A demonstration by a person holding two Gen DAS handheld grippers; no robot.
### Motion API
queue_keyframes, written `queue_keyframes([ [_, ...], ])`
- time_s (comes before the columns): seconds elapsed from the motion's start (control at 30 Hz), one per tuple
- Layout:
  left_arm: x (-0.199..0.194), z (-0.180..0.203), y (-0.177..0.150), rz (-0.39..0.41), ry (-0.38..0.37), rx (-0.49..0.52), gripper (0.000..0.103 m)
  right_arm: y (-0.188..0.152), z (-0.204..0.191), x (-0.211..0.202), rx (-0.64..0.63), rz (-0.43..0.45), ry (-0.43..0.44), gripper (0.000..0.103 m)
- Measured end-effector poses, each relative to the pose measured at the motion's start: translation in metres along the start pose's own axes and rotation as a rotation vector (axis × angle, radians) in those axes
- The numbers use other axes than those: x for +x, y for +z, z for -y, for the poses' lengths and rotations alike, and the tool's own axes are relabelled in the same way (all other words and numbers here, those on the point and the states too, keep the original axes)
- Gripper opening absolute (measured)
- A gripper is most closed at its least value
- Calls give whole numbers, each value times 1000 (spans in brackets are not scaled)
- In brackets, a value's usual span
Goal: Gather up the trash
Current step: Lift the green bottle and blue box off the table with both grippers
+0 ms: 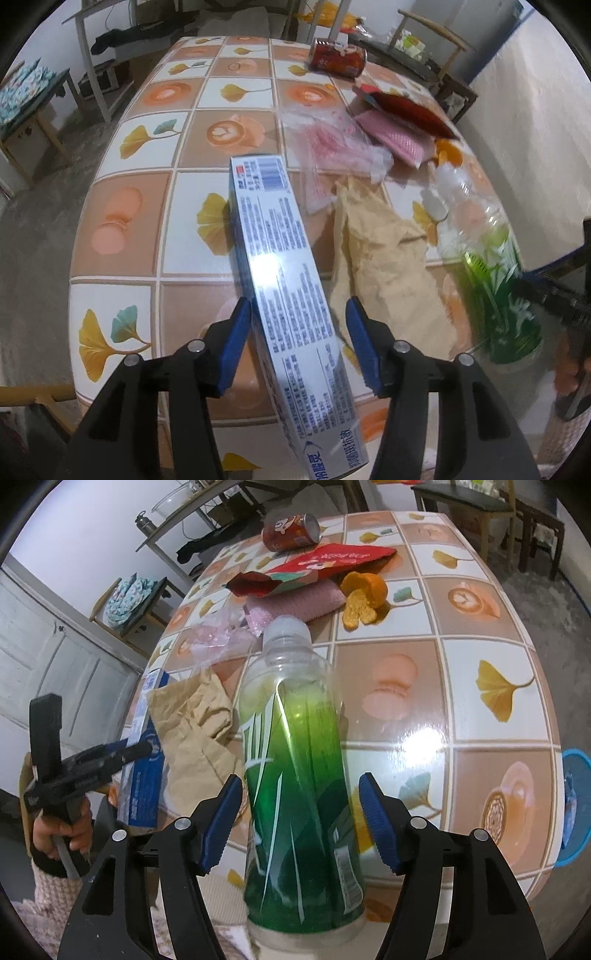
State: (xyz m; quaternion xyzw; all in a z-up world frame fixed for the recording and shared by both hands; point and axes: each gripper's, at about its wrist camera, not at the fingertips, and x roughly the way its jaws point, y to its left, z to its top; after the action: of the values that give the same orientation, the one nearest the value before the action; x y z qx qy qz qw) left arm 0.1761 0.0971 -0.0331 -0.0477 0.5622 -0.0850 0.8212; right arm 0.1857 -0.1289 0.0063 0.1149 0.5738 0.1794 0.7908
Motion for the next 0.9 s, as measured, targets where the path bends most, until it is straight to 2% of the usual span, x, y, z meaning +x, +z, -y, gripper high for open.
queue_keyframes([
  [0.23,5,6,-7,4,48,31,48,4,-3,12,-2,6,-6,63],
  [0.43,2,7,-8,21,38,15,42,5,-2,19,15,1,2,55],
  [0.7,-5,1,-14,39,31,-26,35,1,1,16,36,5,18,54],
  [0.9,-14,-6,-21,64,29,-67,33,-4,4,10,40,12,30,53],
])
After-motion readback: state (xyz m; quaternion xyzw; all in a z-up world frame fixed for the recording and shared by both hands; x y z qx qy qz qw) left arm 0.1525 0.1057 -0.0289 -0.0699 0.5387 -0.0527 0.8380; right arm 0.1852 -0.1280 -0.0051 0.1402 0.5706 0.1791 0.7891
